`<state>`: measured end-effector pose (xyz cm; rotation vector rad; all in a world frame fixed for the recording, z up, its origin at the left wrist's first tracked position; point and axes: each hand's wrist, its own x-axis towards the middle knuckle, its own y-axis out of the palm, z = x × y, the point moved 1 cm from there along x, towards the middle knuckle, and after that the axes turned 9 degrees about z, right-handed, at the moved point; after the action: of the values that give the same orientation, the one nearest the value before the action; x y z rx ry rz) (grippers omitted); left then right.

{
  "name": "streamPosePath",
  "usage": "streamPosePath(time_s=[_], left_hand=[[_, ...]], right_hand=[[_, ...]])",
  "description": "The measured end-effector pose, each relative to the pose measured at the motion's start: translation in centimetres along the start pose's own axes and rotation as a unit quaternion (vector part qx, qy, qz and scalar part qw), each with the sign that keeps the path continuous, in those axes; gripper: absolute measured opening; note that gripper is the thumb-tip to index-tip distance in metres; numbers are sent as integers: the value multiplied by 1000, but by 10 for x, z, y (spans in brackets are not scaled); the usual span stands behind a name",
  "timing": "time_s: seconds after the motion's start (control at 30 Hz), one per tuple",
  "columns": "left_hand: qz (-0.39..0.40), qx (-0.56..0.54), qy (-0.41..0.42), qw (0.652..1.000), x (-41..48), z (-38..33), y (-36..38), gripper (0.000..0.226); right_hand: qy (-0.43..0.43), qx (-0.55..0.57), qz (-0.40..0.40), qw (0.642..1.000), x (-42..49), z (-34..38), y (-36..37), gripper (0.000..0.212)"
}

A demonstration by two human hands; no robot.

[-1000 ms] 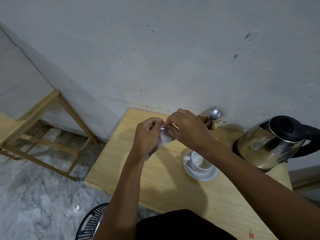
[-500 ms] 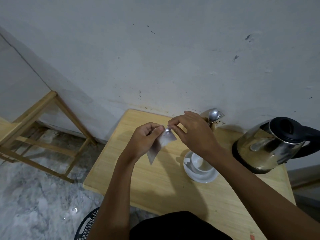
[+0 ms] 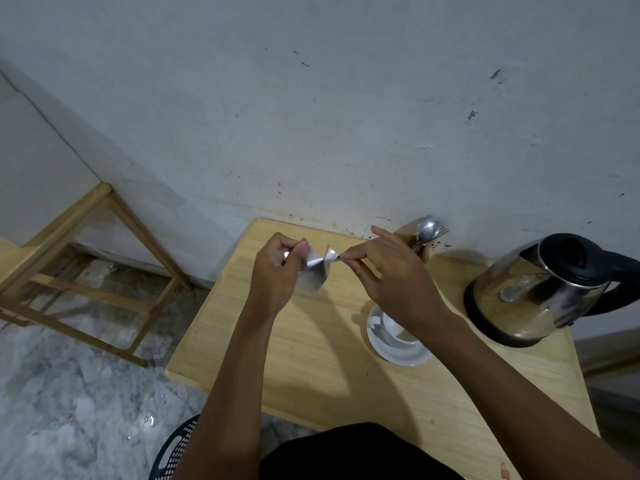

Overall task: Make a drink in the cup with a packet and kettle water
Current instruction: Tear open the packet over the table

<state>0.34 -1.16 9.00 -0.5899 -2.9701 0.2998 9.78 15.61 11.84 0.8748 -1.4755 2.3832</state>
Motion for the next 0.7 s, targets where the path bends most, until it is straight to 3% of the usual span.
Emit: streamPosePath(time_s=[0.17,0.33,0.47,0.7], left_hand=[[-50,25,8,998,0,5,-11,13],[-57,41,-5,998,0,16,-25,23],[-58,33,-26,997,-6,21,-30,25],[-80,67,-117,988,-30,28,-27,19]], right_hand=[[79,77,-65,992,-27,5,1,13],[297,202,-109,927,-47,11,-4,6],[411,269,1,871,-58,-7,28,14],[480,261,173,819,-50,-15,113,15]])
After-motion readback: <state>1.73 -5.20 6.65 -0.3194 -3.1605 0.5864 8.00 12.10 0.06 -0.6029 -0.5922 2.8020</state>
